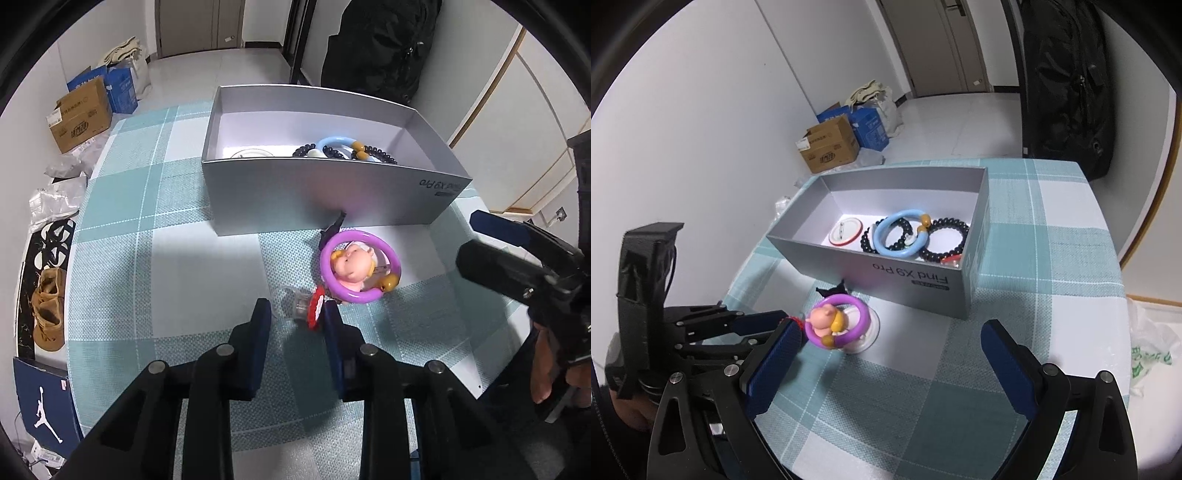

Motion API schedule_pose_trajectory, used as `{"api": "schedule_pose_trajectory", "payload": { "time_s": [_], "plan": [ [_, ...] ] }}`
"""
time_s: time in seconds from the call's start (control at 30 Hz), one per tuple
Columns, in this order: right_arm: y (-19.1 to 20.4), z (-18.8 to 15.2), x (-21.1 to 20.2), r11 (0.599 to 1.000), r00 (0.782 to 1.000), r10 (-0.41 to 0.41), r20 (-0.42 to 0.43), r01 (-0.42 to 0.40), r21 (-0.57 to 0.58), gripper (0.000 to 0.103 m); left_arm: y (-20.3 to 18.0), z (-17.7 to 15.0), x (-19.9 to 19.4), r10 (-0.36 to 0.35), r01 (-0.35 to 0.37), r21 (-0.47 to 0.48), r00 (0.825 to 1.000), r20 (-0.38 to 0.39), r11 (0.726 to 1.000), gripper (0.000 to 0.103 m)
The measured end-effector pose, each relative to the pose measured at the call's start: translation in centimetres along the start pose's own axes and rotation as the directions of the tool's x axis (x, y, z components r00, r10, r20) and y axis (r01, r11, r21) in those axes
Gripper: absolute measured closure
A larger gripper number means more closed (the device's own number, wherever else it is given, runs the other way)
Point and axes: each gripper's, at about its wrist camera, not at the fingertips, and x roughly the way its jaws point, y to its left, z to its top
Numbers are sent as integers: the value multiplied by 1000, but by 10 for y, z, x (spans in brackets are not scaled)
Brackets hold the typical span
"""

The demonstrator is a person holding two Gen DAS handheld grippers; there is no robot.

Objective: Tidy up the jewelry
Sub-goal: 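Move both grippers back toward the pink-ringed doll toy, then grasp the red charm with the left gripper while the right grasps the purple ring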

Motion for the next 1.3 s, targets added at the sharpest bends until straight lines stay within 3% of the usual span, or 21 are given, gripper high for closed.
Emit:
{"api": "schedule_pose_trajectory", "payload": {
  "time_s": [0.27,0.5,0.53,0.63,0.7,0.9,1.2,1.3],
  "plan": [
    [9,-6,14,999,998,43,-55,-44,-21,5,15,2,-9,-19,21,-82,999,26,996,80],
    [37,-7,26,986,991,116,-71,-123,-111,6,26,10,-38,-74,98,-180,988,136,979,80],
    [40,-7,29,985,991,109,-74,-118,-126,7,26,12,-41,-98,127,-189,983,154,974,80],
    [48,-7,37,985,998,25,-60,-35,-168,28,25,17,-51,-124,164,-195,972,202,967,80],
    [49,-6,42,983,998,-5,-67,-8,-182,33,27,21,-56,-124,170,-199,967,223,965,80],
    [51,-5,48,980,998,-7,-58,-4,-200,33,35,25,-60,-158,211,-211,957,243,954,80],
    [64,-10,54,958,997,-49,-57,31,-283,49,41,23,-58,-158,209,-225,961,226,952,80],
    [61,-11,53,962,998,-43,-52,27,-273,50,40,23,-55,-165,216,-238,962,218,947,80]
  ]
}}
